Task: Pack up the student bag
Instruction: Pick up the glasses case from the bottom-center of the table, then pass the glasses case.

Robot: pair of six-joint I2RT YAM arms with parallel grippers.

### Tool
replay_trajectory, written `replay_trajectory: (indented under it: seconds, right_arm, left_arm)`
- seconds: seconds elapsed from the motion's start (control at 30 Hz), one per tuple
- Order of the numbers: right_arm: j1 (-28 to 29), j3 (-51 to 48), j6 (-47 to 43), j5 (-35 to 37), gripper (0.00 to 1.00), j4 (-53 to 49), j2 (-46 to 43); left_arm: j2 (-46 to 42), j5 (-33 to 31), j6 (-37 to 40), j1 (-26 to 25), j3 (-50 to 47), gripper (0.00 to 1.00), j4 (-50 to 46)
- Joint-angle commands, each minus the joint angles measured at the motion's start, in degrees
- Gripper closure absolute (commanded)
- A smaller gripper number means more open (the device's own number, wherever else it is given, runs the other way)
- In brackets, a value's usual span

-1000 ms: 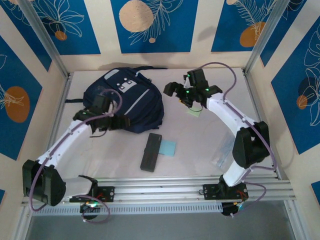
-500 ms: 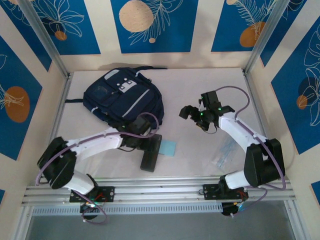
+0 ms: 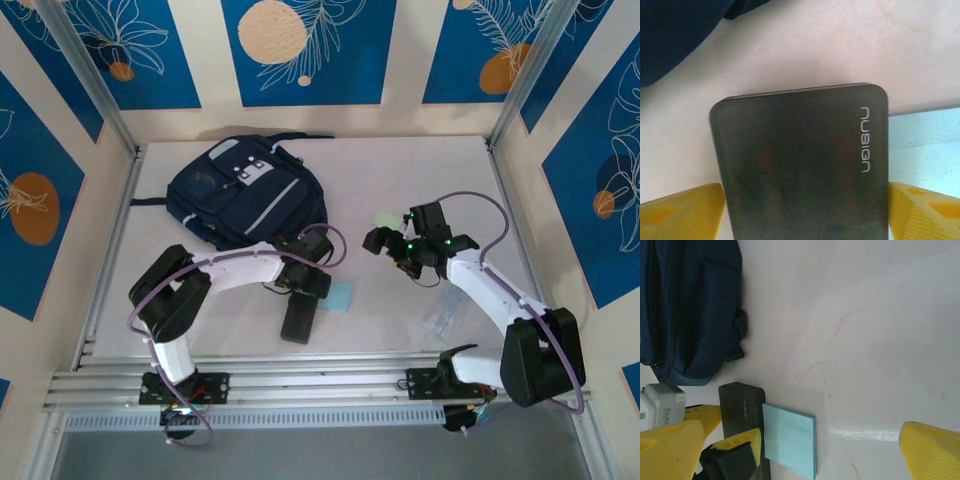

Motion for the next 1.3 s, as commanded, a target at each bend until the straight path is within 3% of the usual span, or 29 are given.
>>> replay_trajectory:
  seconds: [0.0,0.13,0.23,0.3,0.53,0.83,1.13,1.27]
  right_arm:
    - [-0.5,-0.4,0.1,0.0,0.01,-0.3,-1.3]
    - [-0.6,0.1,-0.2,-0.4,0.00,-0.2,-1.4]
    - [-0.7,0.3,-0.6,-0.3,0.00,-0.7,-1.8]
    - [-0.7,0.2,-1.2,-0.5,0.00,-0.8,-2.3]
    - [-0.6,-1.8,-5.9,-5.9,0.01,3.9,-5.8]
    - [3.9,-7.2,-8.8,-17.6,0.01,20.9,-5.8]
    - [13.3,-4.6,-9.4,-18.0,0.00,33.5,4.1]
    - [15.4,-1.2,-8.7,-18.8,0.12,36.0,9.1]
  left_arm:
    - [1.2,-2.6,0.9,-0.3,1.4,0.20,-0.7]
    - [2.5,-1.2,0.8,-0.3,1.8,0.20,0.1]
    - [2.5,-1.0,0.9,-0.3,2.3,0.36,-0.4]
    - [0.9,-1.1,0.7,-0.3,2.8,0.40,-1.0]
    - [-6.7,0.1,0.0,0.9,9.4,0.38,-5.6]
    - [-5.3,5.9,-2.1,10.9,20.4,0.37,-5.6]
    - [-2.7,12.9,-6.2,12.7,23.5,0.37,-2.1]
    - [-4.0,13.7,-7.8,12.7,20.5,0.37,0.4]
